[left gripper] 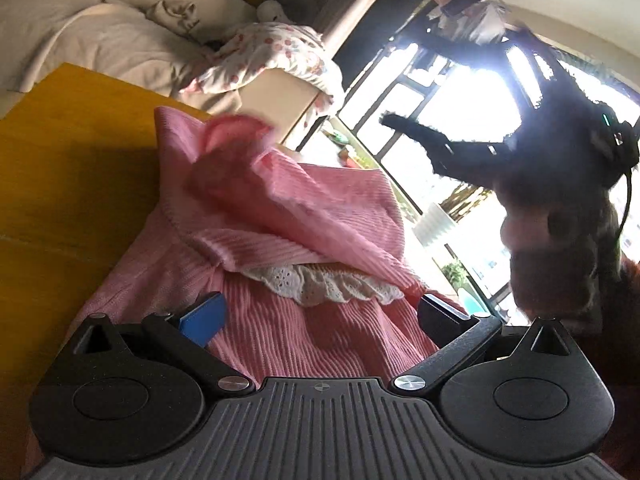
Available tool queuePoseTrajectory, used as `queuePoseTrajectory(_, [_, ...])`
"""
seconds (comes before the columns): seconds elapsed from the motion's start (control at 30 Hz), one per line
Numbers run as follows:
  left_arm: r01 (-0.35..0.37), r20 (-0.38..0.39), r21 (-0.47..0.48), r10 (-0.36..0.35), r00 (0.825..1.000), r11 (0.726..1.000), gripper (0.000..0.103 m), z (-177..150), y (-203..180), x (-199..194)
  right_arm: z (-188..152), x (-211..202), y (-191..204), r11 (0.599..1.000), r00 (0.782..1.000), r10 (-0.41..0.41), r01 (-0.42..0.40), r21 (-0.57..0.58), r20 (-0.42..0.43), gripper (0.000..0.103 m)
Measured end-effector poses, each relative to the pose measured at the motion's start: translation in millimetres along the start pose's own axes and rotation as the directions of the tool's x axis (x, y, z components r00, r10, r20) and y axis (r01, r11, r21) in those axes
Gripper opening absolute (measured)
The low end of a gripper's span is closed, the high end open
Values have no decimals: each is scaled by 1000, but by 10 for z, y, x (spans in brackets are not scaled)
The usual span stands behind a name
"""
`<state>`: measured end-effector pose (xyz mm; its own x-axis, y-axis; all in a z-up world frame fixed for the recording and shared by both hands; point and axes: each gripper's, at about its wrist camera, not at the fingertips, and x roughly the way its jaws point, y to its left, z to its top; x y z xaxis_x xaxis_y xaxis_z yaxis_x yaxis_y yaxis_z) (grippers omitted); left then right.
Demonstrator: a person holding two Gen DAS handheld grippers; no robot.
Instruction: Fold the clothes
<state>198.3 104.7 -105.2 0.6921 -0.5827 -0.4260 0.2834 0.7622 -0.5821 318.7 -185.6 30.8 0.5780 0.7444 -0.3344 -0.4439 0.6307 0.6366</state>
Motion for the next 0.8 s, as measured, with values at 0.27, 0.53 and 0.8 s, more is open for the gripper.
queuePoseTrajectory(0.27, [-40, -41, 6, 40, 998, 999, 103, 43, -81, 44, -643, -492, -647, 963, 964, -266, 264, 52, 26, 103])
queuePoseTrajectory(0.53, [-100, 116, 131, 85, 990, 986, 101, 566, -440, -178, -1003, -590, -869, 946, 943, -325, 324, 29, 66, 103])
queuePoseTrajectory(0.8, [-338, 31, 236, 341, 940, 911, 55, 763, -260, 559, -939, -585, -904, 956, 953, -286, 277, 96, 97, 103])
